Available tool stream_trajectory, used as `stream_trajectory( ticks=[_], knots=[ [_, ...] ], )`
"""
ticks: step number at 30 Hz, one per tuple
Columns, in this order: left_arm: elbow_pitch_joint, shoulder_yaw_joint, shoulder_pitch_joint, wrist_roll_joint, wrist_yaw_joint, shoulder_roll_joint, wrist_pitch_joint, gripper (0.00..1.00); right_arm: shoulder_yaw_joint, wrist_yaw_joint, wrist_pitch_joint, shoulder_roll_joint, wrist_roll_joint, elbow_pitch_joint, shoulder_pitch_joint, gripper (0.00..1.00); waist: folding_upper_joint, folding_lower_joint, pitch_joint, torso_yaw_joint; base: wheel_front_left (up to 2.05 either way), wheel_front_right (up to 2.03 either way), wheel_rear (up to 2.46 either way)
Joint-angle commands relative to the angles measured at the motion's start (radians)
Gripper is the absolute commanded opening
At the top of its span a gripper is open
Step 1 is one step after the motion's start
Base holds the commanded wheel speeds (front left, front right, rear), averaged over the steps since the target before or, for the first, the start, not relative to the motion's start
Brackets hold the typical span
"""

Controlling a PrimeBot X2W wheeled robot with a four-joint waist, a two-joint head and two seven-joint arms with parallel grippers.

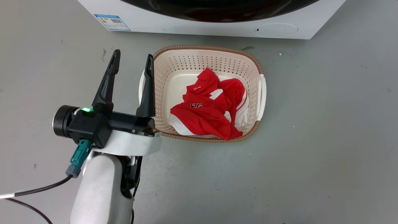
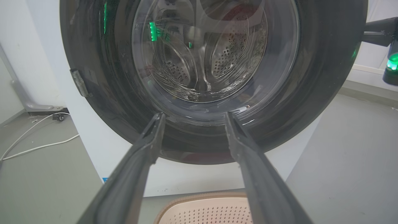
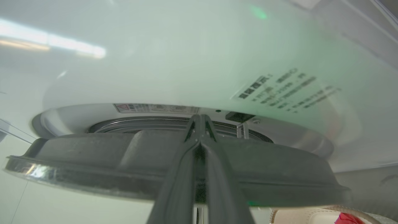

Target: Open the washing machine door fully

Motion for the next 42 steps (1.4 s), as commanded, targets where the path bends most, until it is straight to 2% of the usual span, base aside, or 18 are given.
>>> stream_trajectory(
  ticks=[1,7,20,28,42],
  knots=[
    [-0.006,0.0,-0.018,0.004,-0.001,0.001,-0.003,1.0,0.009,0.0,0.007,0.016,-0.006,0.009,-0.023,0.0,-0.0001,-0.0001,0.011,0.002,0.0,0.0,0.0],
    [-0.008,-0.01,-0.033,0.0,0.005,0.001,-0.003,1.0,0.03,0.0,0.057,0.041,-0.002,0.016,-0.043,0.0,-0.0001,-0.0001,0.029,0.002,0.0,0.0,0.0],
    [0.01,-0.027,-0.026,-0.019,0.01,0.001,-0.003,1.0,0.022,0.0,0.143,0.009,0.038,-0.022,0.031,0.0,-0.0001,-0.0001,-0.001,0.001,0.0,0.0,0.0],
    [0.034,-0.026,0.002,-0.013,0.008,0.001,-0.003,1.0,0.024,0.0,0.199,0.023,0.076,-0.066,0.12,0.0,-0.0001,-0.0001,-0.064,-0.009,0.0,0.0,0.0],
    [0.086,-0.033,0.096,-0.001,-0.002,0.001,-0.003,1.0,0.049,0.0,0.28,0.072,0.146,-0.164,0.382,0.0,-0.0001,-0.0001,-0.238,-0.032,0.0,0.0,0.0]
  ],
)
